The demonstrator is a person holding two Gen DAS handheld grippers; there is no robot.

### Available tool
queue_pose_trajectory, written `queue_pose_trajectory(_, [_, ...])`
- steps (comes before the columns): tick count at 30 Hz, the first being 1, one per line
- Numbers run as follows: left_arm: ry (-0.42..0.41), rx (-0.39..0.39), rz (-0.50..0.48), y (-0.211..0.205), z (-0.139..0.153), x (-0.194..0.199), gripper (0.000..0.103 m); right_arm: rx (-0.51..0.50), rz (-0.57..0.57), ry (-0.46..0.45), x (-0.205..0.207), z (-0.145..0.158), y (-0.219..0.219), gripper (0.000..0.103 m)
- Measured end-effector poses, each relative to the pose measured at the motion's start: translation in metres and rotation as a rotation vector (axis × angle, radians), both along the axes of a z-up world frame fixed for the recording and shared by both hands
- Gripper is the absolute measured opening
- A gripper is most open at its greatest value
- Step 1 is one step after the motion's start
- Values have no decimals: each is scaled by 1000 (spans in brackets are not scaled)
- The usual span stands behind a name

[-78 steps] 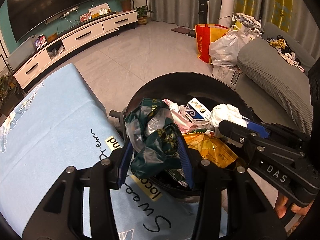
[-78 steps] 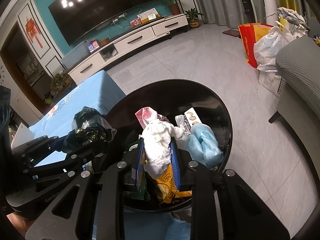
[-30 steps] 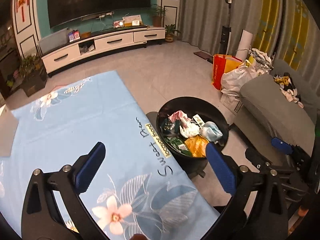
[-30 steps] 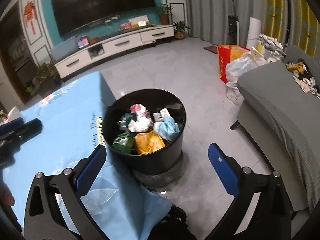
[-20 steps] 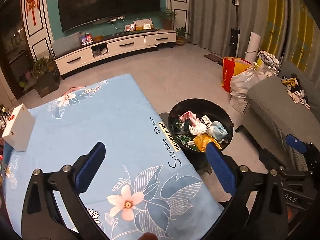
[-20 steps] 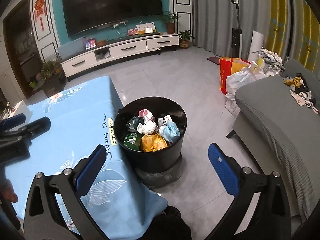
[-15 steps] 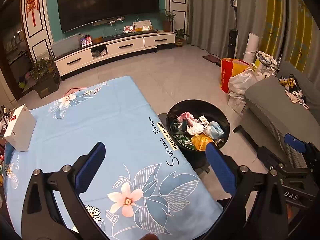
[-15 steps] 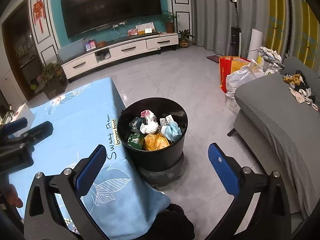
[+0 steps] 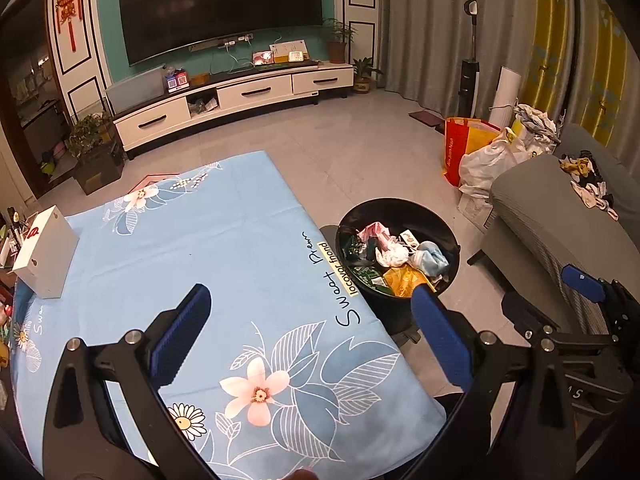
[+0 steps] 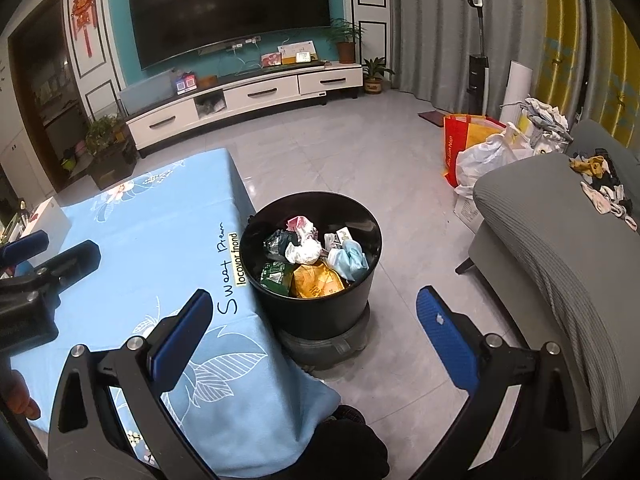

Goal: Collect trash

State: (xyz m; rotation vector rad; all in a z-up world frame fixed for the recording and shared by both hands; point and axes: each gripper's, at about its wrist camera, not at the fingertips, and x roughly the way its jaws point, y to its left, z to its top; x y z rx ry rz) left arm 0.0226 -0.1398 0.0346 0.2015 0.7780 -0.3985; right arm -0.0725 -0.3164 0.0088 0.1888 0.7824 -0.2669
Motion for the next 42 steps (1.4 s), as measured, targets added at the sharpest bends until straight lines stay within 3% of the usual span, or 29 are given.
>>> queue_pose_trajectory(42, [1, 7, 15, 3, 2, -1, 100, -4, 12, -7, 1, 2, 4, 100])
